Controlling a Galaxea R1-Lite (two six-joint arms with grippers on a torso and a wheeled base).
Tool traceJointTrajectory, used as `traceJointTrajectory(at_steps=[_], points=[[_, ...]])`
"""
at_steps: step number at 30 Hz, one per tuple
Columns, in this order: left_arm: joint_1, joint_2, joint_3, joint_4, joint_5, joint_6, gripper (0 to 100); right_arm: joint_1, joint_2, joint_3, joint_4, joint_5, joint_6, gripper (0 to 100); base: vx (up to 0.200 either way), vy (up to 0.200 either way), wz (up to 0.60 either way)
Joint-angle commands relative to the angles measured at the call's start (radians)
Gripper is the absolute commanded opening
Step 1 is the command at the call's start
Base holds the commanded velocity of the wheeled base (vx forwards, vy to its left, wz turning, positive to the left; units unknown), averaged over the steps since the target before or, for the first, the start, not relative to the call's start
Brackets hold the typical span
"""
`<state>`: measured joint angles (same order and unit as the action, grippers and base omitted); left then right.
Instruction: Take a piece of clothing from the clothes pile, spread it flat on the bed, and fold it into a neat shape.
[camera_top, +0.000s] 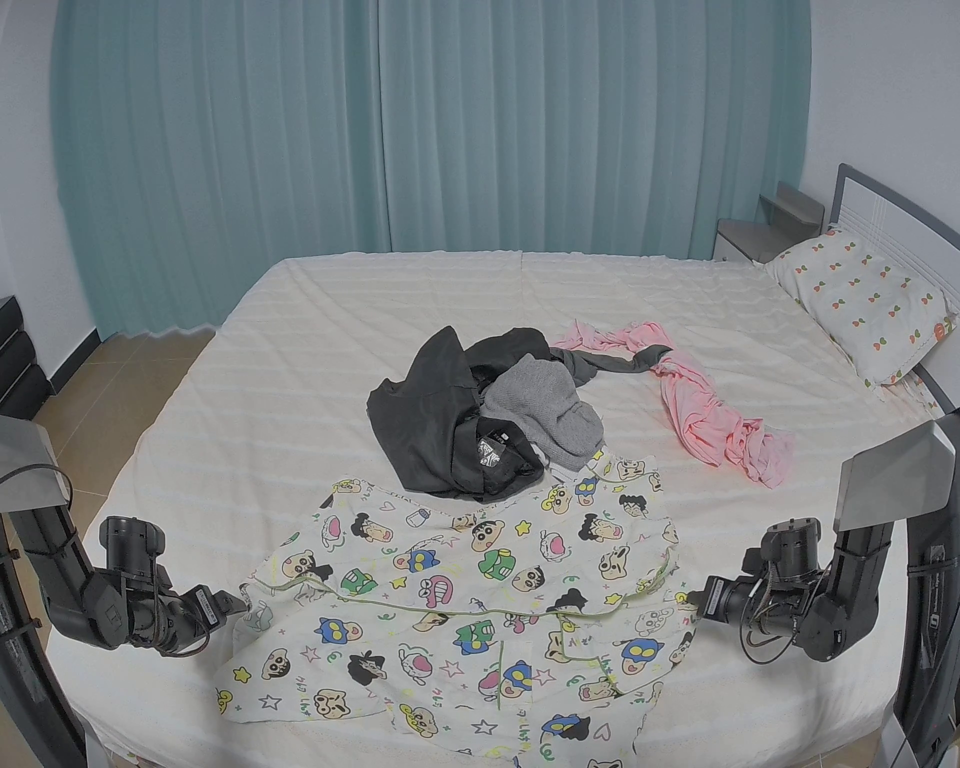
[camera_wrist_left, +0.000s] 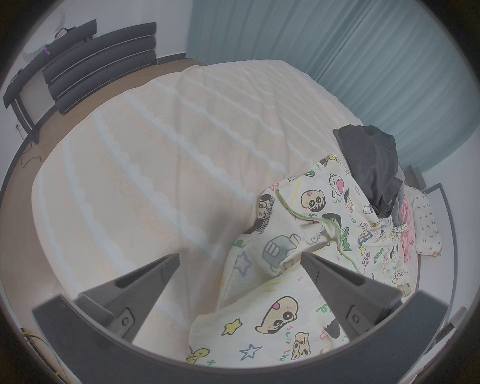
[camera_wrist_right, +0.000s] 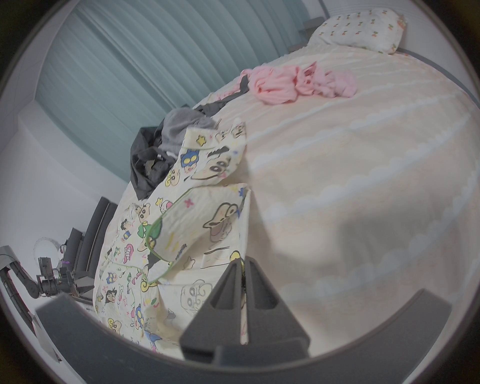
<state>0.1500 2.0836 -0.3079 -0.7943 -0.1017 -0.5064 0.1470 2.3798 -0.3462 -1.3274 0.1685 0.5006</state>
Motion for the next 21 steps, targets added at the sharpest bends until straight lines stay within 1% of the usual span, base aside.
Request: traceJointTrajectory(at_steps=[1,2,4,7,10,12,14,16,18,19,21], points=[[0.0,-0.022,0.016,0.0,0.004,-0.003,100,-0.047,-0.019,0.052,-0.032,-0.003,-0.004,0,0.0,0.0,0.0],[0.0,-0.023,0.021,-0.014,0.005,-0.003,100,-0.073,-0.014,0.085,-0.052,-0.004,-0.016,0,0.0,0.0,0.0],[0.0,-0.023,0.033,-0.031,0.005,-0.003,100,-0.099,-0.008,0.11,-0.064,-0.004,-0.037,0,0.0,0.0,0.0],[0.0,-0.022,0.044,-0.049,0.005,-0.003,100,-0.121,0.001,0.127,-0.102,-0.004,-0.054,0,0.0,0.0,0.0],[0.0,-0.019,0.05,-0.057,0.004,-0.003,100,-0.132,0.025,0.138,-0.159,-0.015,-0.054,0,0.0,0.0,0.0],[0.0,-0.017,0.055,-0.059,0.004,-0.003,100,-0.132,0.045,0.15,-0.208,-0.044,-0.056,0,0.0,0.0,0.0],[-0.001,-0.016,0.062,-0.06,0.002,-0.003,100,-0.126,0.062,0.181,-0.234,-0.055,-0.065,0,0.0,0.0,0.0],[-0.003,-0.016,0.066,-0.066,0.002,-0.003,100,-0.129,0.072,0.188,-0.237,-0.058,-0.088,0,0.0,0.0,0.0],[-0.003,-0.014,0.067,-0.068,0.0,-0.004,100,-0.133,0.07,0.184,-0.237,-0.061,-0.09,0,0.0,0.0,0.0],[-0.003,-0.014,0.067,-0.068,0.0,-0.006,100,-0.136,0.064,0.179,-0.237,-0.06,-0.086,100,0.0,0.0,0.0],[-0.003,-0.014,0.067,-0.068,-0.003,-0.009,100,-0.139,0.064,0.181,-0.237,-0.06,-0.088,100,0.0,0.0,0.0]])
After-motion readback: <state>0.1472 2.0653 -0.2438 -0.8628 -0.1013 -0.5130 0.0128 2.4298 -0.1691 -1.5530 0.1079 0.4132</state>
